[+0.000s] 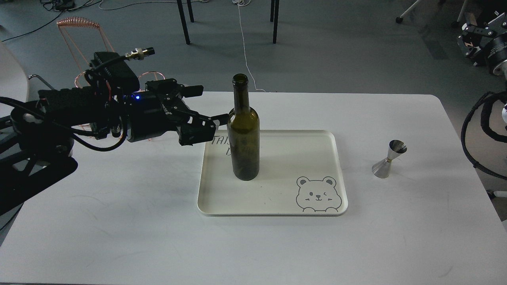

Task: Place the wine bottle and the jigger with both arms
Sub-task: 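Reach the left gripper to the neck of the green wine bottle, then lift the wine bottle with the left gripper toward the copper rack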

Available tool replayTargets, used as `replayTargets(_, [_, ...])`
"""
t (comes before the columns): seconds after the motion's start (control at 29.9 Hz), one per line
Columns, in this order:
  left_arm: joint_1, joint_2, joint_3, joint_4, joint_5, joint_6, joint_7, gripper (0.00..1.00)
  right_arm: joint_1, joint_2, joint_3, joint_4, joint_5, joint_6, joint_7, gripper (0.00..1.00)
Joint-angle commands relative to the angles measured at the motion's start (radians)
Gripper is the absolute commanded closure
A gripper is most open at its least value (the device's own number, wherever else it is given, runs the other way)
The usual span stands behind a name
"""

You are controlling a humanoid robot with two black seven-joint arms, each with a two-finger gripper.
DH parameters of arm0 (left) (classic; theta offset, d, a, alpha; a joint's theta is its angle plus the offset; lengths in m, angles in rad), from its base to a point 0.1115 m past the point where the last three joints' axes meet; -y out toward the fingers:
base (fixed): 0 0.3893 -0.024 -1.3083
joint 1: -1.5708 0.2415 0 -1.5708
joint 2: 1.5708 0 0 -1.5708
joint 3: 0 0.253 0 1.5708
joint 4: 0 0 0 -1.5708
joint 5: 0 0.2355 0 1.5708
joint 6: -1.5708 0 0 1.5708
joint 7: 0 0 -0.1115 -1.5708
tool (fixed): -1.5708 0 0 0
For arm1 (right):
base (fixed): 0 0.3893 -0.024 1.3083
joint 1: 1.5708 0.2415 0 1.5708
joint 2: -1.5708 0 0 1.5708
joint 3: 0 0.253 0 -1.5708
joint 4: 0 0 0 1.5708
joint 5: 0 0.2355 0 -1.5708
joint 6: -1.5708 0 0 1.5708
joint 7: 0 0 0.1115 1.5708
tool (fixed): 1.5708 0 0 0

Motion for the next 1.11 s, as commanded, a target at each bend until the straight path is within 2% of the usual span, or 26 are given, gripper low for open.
replayTargets(0.0, [0.002, -0.074, -0.001, 0.03, 0.004, 0.02, 0.026, 0.02, -0.012, 0.0, 0.0, 0.0, 0.002, 0.0, 0.0, 0.03])
replayTargets(0.23, [0.002, -0.155, -0.001, 0.052, 0.004, 0.051, 0.041, 0.1, -0.021, -0.001, -0.006, -0.001, 0.0, 0.0, 0.0, 0.03])
replayTargets(0.27, [0.002, -0.161, -0.001, 0.055, 0.004, 0.051, 0.043, 0.13, -0.021, -0.001, -0.007, -0.001, 0.0, 0.0, 0.0, 0.03])
replayTargets(0.37, [0.002, -0.167, -0.004, 0.067, 0.003, 0.059, 0.045, 0.35, -0.023, -0.003, -0.009, -0.001, 0.0, 0.0, 0.0, 0.03])
replayTargets(0.57, [0.003, -0.193, -0.005, 0.098, 0.003, 0.083, 0.052, 0.48, -0.029, -0.001, -0.007, -0.003, 0.0, 0.0, 0.0, 0.03])
replayTargets(0.64, [0.003, -0.195, -0.002, 0.103, 0.003, 0.083, 0.058, 0.56, -0.029, -0.001, -0.007, -0.003, 0.0, 0.0, 0.0, 0.03])
replayTargets(0.7, [0.003, -0.192, -0.002, 0.103, 0.003, 0.083, 0.064, 0.69, -0.029, -0.001, -0.007, -0.003, 0.0, 0.0, 0.0, 0.03])
replayTargets(0.84, [0.002, -0.184, -0.008, 0.101, -0.003, 0.083, 0.064, 0.81, -0.029, -0.001, -0.009, -0.003, 0.0, 0.0, 0.0, 0.03])
replayTargets(0.97, [0.0, -0.166, -0.025, 0.09, -0.014, 0.082, 0.061, 0.87, -0.029, -0.001, -0.009, -0.003, -0.001, 0.0, 0.0, 0.03])
replayTargets(1.07, [-0.006, -0.109, -0.065, 0.069, -0.077, 0.079, 0.058, 0.88, -0.028, -0.003, -0.009, -0.003, -0.001, 0.0, 0.0, 0.03])
